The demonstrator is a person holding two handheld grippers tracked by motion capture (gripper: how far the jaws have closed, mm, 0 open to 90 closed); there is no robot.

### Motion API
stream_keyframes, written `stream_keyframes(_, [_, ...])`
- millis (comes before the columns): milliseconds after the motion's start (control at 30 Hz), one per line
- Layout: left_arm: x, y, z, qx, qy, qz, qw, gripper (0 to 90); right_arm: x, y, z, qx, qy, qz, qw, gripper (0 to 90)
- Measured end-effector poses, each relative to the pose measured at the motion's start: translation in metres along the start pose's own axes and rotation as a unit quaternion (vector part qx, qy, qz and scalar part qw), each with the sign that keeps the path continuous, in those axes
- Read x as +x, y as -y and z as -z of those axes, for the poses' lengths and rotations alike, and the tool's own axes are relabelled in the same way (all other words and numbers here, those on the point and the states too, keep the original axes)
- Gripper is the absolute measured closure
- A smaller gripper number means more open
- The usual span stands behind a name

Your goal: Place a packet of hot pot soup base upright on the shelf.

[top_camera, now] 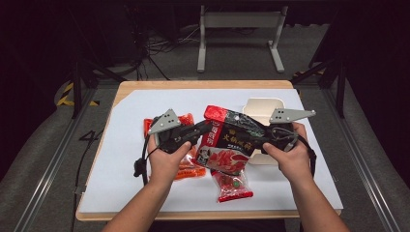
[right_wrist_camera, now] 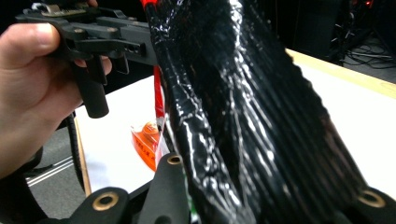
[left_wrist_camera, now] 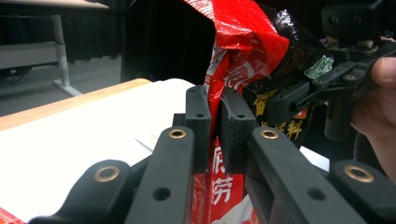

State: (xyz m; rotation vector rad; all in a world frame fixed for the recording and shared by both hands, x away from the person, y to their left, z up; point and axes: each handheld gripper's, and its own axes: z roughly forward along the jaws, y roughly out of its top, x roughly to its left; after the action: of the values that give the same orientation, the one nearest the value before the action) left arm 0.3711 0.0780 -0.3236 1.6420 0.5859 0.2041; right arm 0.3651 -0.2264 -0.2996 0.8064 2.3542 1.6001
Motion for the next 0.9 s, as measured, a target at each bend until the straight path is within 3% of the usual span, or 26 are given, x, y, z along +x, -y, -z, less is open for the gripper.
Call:
stream_keyframes(200, [0.004,-0.001,0.004,0.009,0.005,0.010,0.9999,77.6,-0.004,-0.009,0.001,0.006,-0.008,0.001,1.0000,81.9])
stream_keyframes(367, [0.008,-0.002,0.010,0.012,-0.003,0.011,0.9999,65.4,-0.006,-0.016,0.004,0.007,-0.002,0.005,1.0000,82.1])
stream_keyframes(667, [0.019,0.000,0.025,0.033,-0.045,0.013,0.9984,44.1,-0.013,-0.033,0.012,0.003,0.003,0.019,0.9998,82.1])
stream_keyframes(900, [0.025,0.005,0.039,0.047,-0.069,0.009,0.9965,37.3,-0.023,-0.044,0.021,-0.006,0.012,0.030,0.9994,82.0])
